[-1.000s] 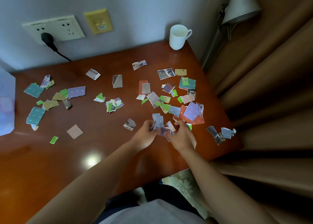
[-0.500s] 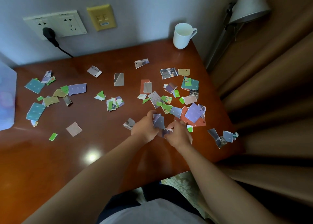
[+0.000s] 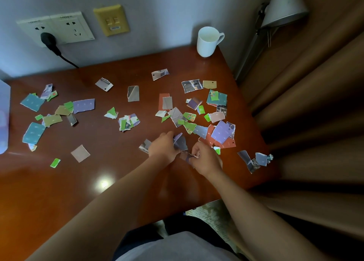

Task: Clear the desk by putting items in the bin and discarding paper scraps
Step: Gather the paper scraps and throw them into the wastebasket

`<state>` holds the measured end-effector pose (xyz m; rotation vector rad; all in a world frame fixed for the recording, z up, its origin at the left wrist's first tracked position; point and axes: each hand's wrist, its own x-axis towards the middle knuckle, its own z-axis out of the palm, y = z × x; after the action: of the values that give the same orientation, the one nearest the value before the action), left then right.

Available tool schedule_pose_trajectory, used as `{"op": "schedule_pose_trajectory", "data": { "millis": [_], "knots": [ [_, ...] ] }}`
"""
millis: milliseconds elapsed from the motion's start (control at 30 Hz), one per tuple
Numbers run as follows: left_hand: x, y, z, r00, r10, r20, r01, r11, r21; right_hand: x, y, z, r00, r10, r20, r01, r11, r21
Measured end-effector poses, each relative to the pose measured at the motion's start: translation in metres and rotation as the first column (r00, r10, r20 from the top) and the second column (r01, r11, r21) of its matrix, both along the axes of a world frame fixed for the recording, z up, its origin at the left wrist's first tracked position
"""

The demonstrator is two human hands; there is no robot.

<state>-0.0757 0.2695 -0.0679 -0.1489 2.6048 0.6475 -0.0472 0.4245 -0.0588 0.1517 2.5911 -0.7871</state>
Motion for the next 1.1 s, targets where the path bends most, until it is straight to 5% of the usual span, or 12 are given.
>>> {"op": "schedule_pose_trajectory", "data": {
  "millis": [100,200,367,467,700,800,867,933,1000,1100],
  "knots": [
    [0.003,-0.002,-0.002,0.999,0.054,0.009,-0.054,0.997,0.057,-0.005,0.004,0.000,0.983,-0.146,0.115,0.172,0.949,-0.263],
    [0.004,-0.005,-0.002,0.993,0.101,0.066,-0.111,0.979,0.173,-0.010,0.006,0.005,0.897,-0.348,0.273,0.437,0.795,-0.421],
    [0.004,0.001,0.009,0.955,0.242,0.173,-0.295,0.853,0.431,-0.012,0.010,0.018,0.581,-0.599,0.551,0.808,0.339,-0.482],
    [0.007,0.003,0.014,0.898,0.338,0.282,-0.440,0.703,0.558,-0.009,0.012,0.020,0.529,-0.554,0.642,0.834,0.203,-0.513],
    [0.014,-0.003,0.018,0.594,0.425,0.683,-0.804,0.304,0.510,-0.003,0.019,0.019,0.571,-0.493,0.656,0.814,0.234,-0.532],
    [0.019,-0.002,0.020,0.548,0.331,0.768,-0.828,0.081,0.555,-0.003,0.022,0.018,0.575,-0.428,0.698,0.818,0.269,-0.509],
    [0.020,-0.001,0.021,0.553,0.280,0.785,-0.821,0.025,0.570,-0.005,0.022,0.014,0.635,-0.448,0.629,0.772,0.399,-0.495],
    [0.021,0.000,0.019,0.568,0.247,0.785,-0.816,0.045,0.577,-0.006,0.022,0.008,0.784,-0.448,0.430,0.613,0.667,-0.423],
    [0.021,0.001,0.020,0.581,0.222,0.783,-0.811,0.067,0.582,-0.004,0.022,0.003,0.940,-0.277,0.200,0.318,0.923,-0.217],
    [0.022,0.006,0.022,0.593,0.244,0.767,-0.800,0.071,0.595,0.001,0.022,0.001,0.992,-0.076,0.103,0.080,0.996,-0.032]
  ]
}}
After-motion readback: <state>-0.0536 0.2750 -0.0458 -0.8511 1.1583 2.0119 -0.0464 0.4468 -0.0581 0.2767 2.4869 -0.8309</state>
